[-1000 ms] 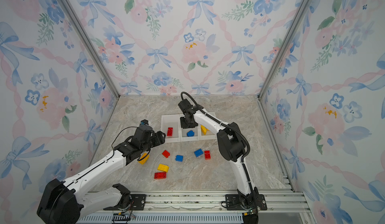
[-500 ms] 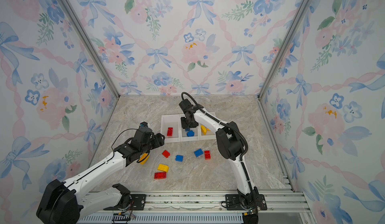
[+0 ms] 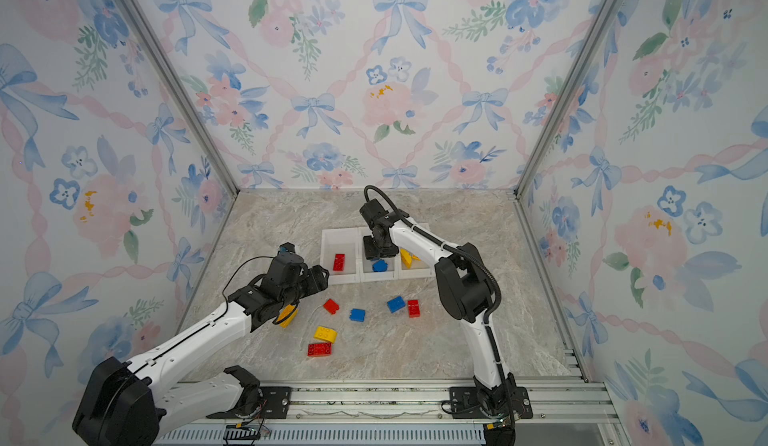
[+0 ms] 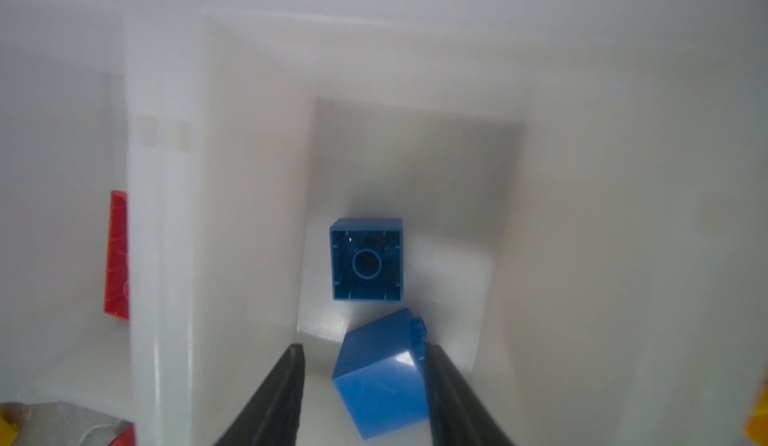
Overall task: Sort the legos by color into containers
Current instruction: 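Move the right gripper down to a blue 2x3 brick and close on it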
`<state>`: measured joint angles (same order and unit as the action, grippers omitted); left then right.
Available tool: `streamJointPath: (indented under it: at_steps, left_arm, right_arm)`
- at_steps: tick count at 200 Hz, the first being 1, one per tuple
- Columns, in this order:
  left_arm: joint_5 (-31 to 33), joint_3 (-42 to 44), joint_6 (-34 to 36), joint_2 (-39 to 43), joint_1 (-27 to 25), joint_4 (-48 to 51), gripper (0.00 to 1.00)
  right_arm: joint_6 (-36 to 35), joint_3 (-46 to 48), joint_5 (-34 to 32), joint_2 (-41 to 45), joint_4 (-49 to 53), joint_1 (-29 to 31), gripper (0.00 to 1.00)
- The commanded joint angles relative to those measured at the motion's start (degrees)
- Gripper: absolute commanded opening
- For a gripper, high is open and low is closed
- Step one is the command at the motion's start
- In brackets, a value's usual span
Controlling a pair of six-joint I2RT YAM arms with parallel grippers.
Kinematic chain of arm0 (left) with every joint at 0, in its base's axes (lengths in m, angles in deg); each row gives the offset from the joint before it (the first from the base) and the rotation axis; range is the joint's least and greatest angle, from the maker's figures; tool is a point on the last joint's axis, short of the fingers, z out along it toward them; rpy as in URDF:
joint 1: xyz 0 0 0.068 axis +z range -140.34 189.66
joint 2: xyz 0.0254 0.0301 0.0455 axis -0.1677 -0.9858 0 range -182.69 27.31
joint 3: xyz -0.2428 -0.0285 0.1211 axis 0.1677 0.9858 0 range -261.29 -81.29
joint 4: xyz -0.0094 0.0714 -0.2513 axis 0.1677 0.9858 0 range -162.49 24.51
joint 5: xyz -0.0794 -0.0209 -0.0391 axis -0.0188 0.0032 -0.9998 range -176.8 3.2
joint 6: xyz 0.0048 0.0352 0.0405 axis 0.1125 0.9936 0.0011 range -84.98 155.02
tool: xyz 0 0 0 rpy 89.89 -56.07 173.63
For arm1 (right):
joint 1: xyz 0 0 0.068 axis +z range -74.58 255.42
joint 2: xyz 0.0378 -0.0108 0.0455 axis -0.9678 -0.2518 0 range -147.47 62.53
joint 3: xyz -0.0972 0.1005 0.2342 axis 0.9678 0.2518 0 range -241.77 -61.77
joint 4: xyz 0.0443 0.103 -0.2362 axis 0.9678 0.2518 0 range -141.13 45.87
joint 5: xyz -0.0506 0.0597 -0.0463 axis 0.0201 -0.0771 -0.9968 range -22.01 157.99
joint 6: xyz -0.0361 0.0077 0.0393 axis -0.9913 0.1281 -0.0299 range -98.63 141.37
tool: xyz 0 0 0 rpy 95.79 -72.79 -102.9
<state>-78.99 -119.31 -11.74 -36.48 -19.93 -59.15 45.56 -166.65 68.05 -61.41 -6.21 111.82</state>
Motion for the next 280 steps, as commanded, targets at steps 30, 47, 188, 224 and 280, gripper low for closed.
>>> streamJointPath:
  at_steps: [30, 47, 188, 224, 280]
  left_arm:
    - [-0.6, -0.1, 0.4, -0.3, 0.6, 0.2, 0.81]
    - [-0.9, -0.3, 0.7, -0.7, 0.7, 0.1, 0.81]
    - [-2.1, -3.6, 3.1, -4.2, 1.8, 0.0, 0.82]
    - [-2.5, -4.1, 3.6, -4.8, 2.1, 0.0, 0.82]
    - [-3.1, -4.0, 3.8, -4.8, 2.3, 0.0, 0.82]
  right_arm:
    - [1.7, 6.9, 0.3, 8.4, -1.1, -0.1, 0.53]
    - [1.9, 9.6, 0.0, 10.6, -1.3, 0.1, 0.56]
    - [2.7, 27.8, -2.3, 24.0, -0.9, 5.1, 0.69]
    - [3.5, 31.2, -3.1, 24.6, -1.4, 6.9, 0.71]
    - [2.5, 34.4, -4.9, 23.9, -1.6, 8.8, 0.77]
